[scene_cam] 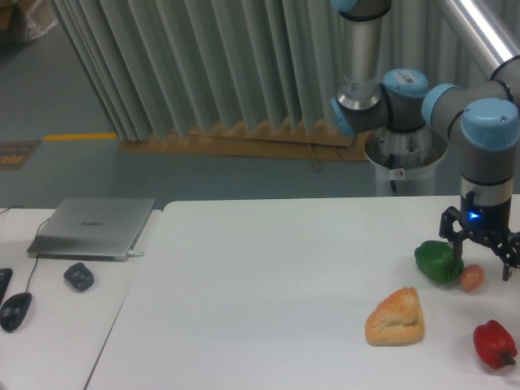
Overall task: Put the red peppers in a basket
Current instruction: 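Lower the open gripper past the green pepper toward the red pepper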
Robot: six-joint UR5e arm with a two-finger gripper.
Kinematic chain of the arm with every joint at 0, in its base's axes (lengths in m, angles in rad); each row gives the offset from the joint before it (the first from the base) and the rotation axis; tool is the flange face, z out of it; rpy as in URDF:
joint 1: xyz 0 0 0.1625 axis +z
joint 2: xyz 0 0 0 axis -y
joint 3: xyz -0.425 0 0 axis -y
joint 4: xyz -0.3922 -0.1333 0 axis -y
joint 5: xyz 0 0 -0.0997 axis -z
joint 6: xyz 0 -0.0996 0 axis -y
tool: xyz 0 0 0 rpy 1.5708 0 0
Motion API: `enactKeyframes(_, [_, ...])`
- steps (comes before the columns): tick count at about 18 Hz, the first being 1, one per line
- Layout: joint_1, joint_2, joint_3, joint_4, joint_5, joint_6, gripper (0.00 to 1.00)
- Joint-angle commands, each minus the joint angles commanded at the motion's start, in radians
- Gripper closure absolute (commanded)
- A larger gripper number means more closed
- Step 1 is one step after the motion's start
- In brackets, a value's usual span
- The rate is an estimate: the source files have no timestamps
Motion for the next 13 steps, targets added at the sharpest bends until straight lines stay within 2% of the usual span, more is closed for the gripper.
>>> enactKeyframes(2, [0.003,-0.012,0.011,0.002,-0.002,-0.044,0.00])
enactKeyframes(4, [0.005,-0.047,0.035,0.020,0.003,-0.162,0.00])
enactKeyframes(8, [0.006,-0.081,0.052,0.037,0.006,-0.268,0.00])
enactKeyframes(10, [0.005,-0.112,0.080,0.041,0.003,-0.359,0.00])
enactKeyframes(13, [0.003,-0.140,0.086,0.043,0.005,-0.382,0.00])
